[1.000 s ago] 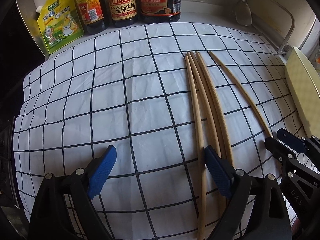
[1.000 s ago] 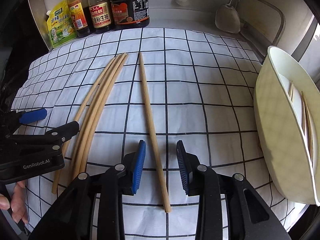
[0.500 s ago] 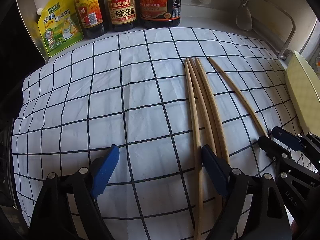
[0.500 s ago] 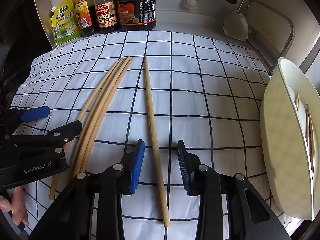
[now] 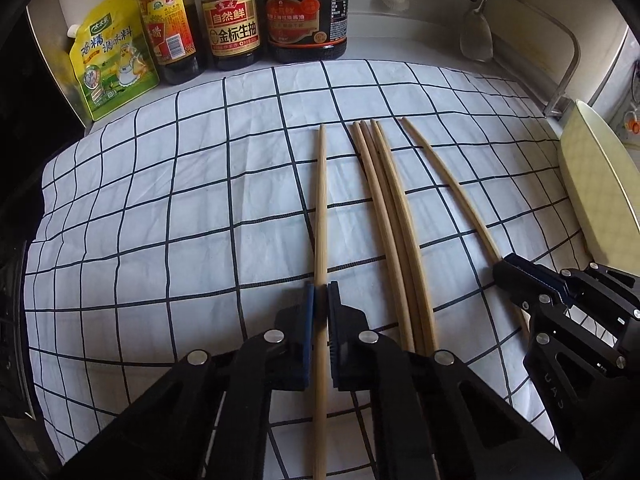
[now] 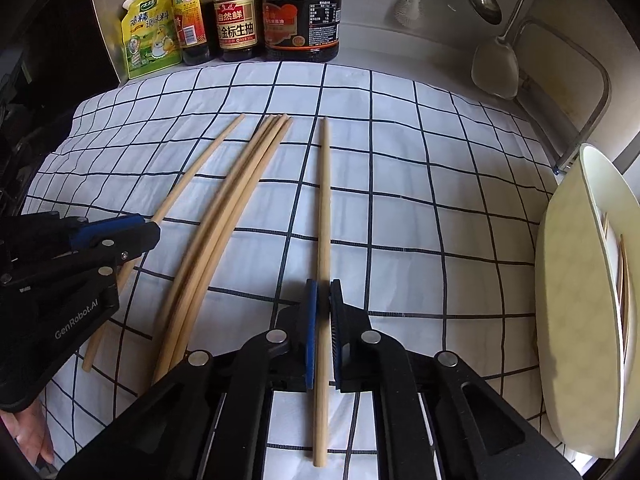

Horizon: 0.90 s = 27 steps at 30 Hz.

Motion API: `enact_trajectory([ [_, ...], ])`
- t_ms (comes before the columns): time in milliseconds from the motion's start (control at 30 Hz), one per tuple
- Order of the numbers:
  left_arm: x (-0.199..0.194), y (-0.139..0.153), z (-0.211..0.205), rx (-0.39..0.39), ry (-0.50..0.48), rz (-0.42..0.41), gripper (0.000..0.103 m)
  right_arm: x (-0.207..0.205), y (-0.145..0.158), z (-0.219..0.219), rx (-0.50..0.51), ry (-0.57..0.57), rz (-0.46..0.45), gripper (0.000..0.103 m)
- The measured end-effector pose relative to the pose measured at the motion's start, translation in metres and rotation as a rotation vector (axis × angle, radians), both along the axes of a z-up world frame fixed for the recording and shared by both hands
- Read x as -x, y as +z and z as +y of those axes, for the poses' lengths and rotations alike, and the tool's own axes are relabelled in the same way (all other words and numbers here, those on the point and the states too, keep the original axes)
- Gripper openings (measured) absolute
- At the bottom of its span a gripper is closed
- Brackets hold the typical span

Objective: Organize utensils
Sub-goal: 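Carry the chopstick in the right gripper over the basin while the left gripper carries its own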

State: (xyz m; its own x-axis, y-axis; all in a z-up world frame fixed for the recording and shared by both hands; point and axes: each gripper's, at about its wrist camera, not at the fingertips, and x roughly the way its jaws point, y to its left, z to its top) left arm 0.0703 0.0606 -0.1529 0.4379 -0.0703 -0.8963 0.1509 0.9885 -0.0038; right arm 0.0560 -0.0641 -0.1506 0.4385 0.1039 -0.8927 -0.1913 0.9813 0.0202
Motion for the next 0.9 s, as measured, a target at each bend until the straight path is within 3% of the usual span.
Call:
enact_trajectory([
  [233, 0.009, 0.008, 0.008, 0.037, 0.019, 0.043, 0.007, 0.012, 0.010, -0.023, -0.148, -0.082, 0.057, 0.006],
  [400, 0.023, 0.030, 0.007, 0.037, -0.004, 0.037, 0.007, 0.032, 0.034, -0.028, -0.181, -0.074, 0.049, 0.006],
  [667, 0.044, 0.079, -0.023, 0.076, -0.115, -0.002, 0.007, 0.070, 0.091, -0.060, -0.212, -0.107, -0.010, 0.006],
  [900, 0.036, 0.124, -0.085, 0.125, -0.266, -0.091, 0.007, 0.089, 0.125, -0.126, -0.186, -0.252, -0.093, 0.006],
])
